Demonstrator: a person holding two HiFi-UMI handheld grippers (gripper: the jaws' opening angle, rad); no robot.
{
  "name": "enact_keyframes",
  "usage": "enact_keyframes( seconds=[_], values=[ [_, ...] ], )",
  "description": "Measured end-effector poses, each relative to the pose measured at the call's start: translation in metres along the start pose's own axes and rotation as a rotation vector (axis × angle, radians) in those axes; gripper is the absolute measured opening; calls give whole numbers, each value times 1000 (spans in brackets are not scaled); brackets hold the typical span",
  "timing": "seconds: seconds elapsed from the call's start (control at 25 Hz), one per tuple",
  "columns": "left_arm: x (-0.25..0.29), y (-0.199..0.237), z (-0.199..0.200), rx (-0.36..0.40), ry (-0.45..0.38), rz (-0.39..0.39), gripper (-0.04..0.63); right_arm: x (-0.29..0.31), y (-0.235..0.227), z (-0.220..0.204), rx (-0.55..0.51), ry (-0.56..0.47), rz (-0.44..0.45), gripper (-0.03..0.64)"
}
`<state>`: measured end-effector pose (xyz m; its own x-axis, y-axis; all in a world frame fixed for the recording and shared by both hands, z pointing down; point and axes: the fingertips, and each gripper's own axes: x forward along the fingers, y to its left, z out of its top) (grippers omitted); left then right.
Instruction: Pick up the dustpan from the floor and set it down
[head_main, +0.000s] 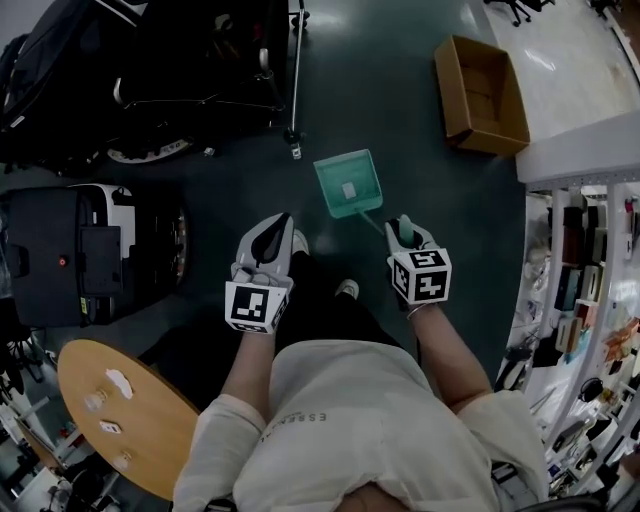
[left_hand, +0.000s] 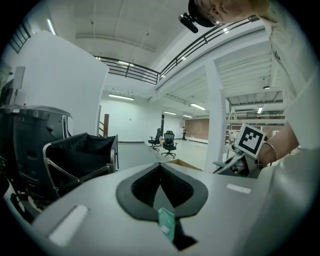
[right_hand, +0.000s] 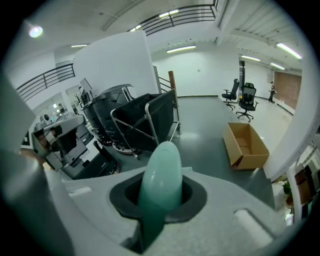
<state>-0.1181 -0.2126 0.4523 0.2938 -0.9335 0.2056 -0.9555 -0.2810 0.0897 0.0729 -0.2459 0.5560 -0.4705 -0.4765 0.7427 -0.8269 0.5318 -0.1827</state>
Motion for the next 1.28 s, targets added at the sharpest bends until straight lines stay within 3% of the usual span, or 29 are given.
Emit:
enact_keyframes(
  seconds=[0.16, 0.64, 0.84, 1.28],
  values=[
    [12, 29, 2, 8, -38, 34, 18, 42, -4, 5, 34, 34, -16, 23],
    [81, 85, -60, -112, 57, 18, 18, 170, -11, -15, 88, 153, -82, 23],
    [95, 94, -81, -124, 88, -11, 18, 211, -15, -16, 165, 161, -129, 23],
    [104, 95, -108, -142, 135, -47, 18, 237, -24, -33, 217, 196, -158, 25]
  ],
)
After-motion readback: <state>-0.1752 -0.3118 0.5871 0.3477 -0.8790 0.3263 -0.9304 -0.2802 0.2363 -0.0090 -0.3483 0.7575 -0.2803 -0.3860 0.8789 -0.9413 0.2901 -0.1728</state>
